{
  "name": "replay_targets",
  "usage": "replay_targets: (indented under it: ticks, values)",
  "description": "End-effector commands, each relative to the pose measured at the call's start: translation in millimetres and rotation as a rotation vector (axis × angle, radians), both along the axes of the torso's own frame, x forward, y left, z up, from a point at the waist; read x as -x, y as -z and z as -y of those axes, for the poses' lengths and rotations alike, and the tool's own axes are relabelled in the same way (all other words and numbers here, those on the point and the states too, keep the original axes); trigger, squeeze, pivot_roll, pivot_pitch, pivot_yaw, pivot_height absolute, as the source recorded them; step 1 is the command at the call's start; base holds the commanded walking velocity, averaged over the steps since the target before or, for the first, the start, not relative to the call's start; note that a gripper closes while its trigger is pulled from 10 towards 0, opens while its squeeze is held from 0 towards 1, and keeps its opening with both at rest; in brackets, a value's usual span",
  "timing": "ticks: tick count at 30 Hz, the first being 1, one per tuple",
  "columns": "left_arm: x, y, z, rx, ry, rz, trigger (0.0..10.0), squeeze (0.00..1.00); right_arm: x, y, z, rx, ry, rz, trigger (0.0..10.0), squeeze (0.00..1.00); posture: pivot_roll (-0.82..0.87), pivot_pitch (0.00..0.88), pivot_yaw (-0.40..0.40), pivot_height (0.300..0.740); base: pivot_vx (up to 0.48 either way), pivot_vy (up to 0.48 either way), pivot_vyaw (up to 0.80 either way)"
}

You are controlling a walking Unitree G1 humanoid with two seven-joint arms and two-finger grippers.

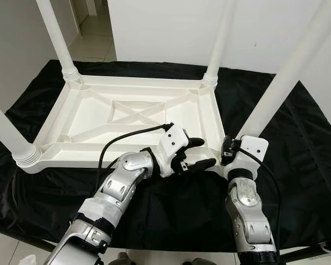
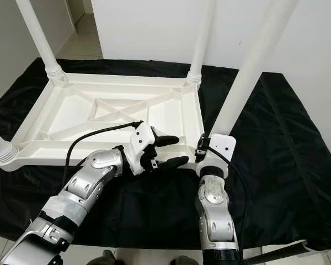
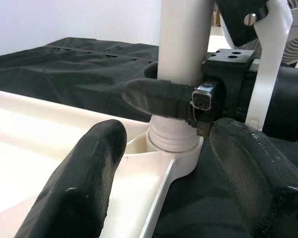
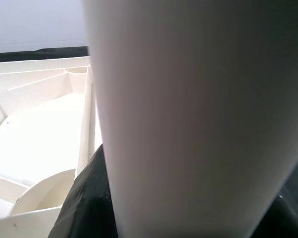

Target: Building children table

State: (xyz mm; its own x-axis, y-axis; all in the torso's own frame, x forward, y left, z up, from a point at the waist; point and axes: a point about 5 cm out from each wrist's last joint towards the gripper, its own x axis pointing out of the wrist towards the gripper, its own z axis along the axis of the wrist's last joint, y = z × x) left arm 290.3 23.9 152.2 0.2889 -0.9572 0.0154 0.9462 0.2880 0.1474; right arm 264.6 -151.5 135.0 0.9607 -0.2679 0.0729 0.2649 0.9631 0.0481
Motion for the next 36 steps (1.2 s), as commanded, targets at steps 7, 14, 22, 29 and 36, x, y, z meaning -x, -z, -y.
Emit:
replay_targets:
  ticks: [7, 14, 22, 29, 36]
  values:
    - [3.1, 4, -3.0, -0.007, -0.002, -0.014, 10.0, 0.00, 2.5, 7, 11.1, -0.044, 0.074, -0.025, 10.0, 0.65, -0.04, 0.000, -0.020, 0.740, 0.000, 0.000, 0.00]
    - [2.4, 3, -3.2, -0.007, -0.007, -0.009, 10.0, 0.00, 4.0, -3, 7.3, -0.079, -0.063, 0.056, 10.0, 1.00, -0.03, 0.000, -0.027, 0.740, 0.000, 0.000, 0.00]
    - [1.6, 3, -2.4, -0.011, 0.001, -0.004, 10.0, 0.00, 6.4, -8, 25.9, -0.007, -0.274, 0.056, 10.0, 0.00, -0.04, 0.000, -0.013, 0.740, 0.000, 0.000, 0.00]
    - [0.2, 2, -1.6, -0.013, 0.008, -0.001, 10.0, 0.00, 3.0, -6, 30.8, 0.084, -0.423, 0.029, 10.0, 0.00, -0.05, 0.000, -0.001, 0.740, 0.000, 0.000, 0.00]
    - [-2.2, -1, 1.0, -0.012, 0.014, 0.005, 10.0, 0.00, -14.4, 0, 33.9, 0.205, -0.605, -0.034, 10.0, 0.00, -0.05, 0.000, 0.005, 0.740, 0.000, 0.000, 0.00]
